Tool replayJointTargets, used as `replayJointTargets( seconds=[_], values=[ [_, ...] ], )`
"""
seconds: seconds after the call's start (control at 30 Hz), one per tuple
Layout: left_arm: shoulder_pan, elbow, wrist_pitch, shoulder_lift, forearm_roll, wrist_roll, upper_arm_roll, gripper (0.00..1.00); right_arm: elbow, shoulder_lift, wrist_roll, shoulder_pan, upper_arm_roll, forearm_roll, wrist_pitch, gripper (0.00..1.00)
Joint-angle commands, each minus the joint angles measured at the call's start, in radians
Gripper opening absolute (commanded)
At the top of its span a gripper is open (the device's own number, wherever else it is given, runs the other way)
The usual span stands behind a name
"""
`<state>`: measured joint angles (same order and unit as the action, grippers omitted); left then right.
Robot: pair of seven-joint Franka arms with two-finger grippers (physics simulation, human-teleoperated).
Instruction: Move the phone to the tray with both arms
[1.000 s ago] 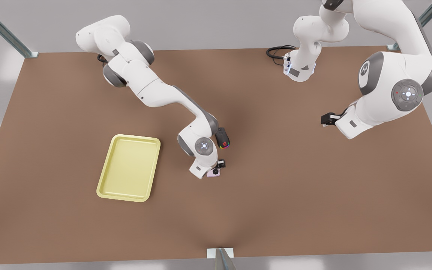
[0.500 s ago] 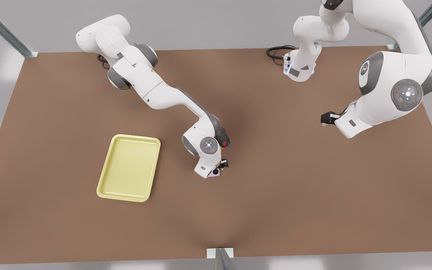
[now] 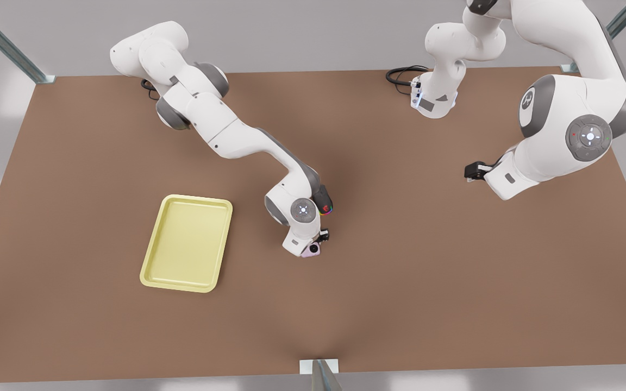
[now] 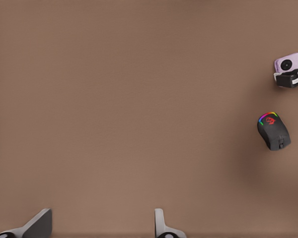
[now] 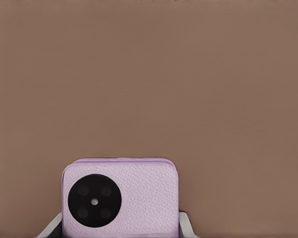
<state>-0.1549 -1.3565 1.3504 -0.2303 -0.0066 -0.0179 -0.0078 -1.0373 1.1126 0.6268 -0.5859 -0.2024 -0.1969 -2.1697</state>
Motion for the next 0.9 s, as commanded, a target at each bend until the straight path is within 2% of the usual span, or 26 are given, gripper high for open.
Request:
replayJointTargets(
  seconds=[0.0, 0.13, 0.2, 0.23, 0.27, 0.33, 0.43, 0.47, 0.5, 0.53, 0.57, 0.73, 0.8, 0.87],
  values=[
    [0.000, 0.000, -0.001, 0.002, 0.000, -0.004, 0.000, 1.00, 0.002, -0.007, -0.004, 0.001, 0.000, 0.001, -0.002, 0.80],
    [0.000, 0.000, -0.004, 0.003, 0.002, 0.006, -0.001, 1.00, -0.021, -0.077, -0.019, 0.072, -0.005, 0.002, 0.016, 0.81],
    [0.000, 0.000, -0.005, 0.005, 0.002, 0.004, -0.003, 1.00, -0.242, -0.235, -0.137, 0.185, -0.011, 0.005, 0.008, 0.81],
    [0.000, 0.000, -0.005, 0.005, 0.002, 0.004, -0.003, 1.00, -0.389, -0.330, -0.176, 0.257, -0.040, 0.005, -0.009, 0.81],
    [0.000, 0.000, -0.005, 0.005, 0.001, 0.006, -0.004, 1.00, -0.556, -0.428, -0.194, 0.313, -0.058, 0.004, -0.100, 0.82],
    [0.000, 0.000, -0.013, 0.005, 0.000, 0.006, -0.004, 1.00, -0.736, -0.563, -0.220, 0.382, -0.061, 0.004, -0.130, 0.82],
    [0.000, 0.000, -0.013, 0.003, 0.000, 0.006, -0.004, 1.00, -0.839, -0.614, -0.274, 0.485, -0.074, 0.004, -0.162, 0.82],
    [0.000, 0.000, -0.013, 0.003, 0.000, 0.006, -0.006, 1.00, -0.894, -0.614, -0.326, 0.514, -0.072, 0.004, -0.252, 0.84],
    [0.000, 0.000, -0.013, 0.003, 0.002, 0.006, -0.006, 1.00, -0.902, -0.609, -0.366, 0.541, -0.072, 0.002, -0.259, 0.84],
    [0.000, 0.000, -0.013, 0.003, 0.002, 0.006, -0.006, 1.00, -0.902, -0.593, -0.367, 0.544, -0.065, 0.001, -0.288, 0.89],
    [-0.002, 0.000, -0.013, 0.003, 0.002, 0.006, -0.006, 1.00, -0.906, -0.593, -0.369, 0.564, -0.065, -0.004, -0.282, 1.00],
    [0.000, 0.000, -0.013, 0.003, 0.002, 0.006, -0.006, 1.00, -0.893, -0.655, -0.360, 0.592, -0.066, -0.007, -0.164, 1.00],
    [0.000, 0.000, -0.013, 0.003, 0.002, 0.006, -0.006, 1.00, -0.712, -0.754, -0.366, 0.586, -0.104, -0.004, 0.094, 1.00],
    [0.000, 0.002, -0.013, 0.002, 0.019, 0.004, -0.005, 1.00, -0.692, -0.958, -0.406, 0.626, -0.092, 0.028, 0.253, 1.00]
  ],
)
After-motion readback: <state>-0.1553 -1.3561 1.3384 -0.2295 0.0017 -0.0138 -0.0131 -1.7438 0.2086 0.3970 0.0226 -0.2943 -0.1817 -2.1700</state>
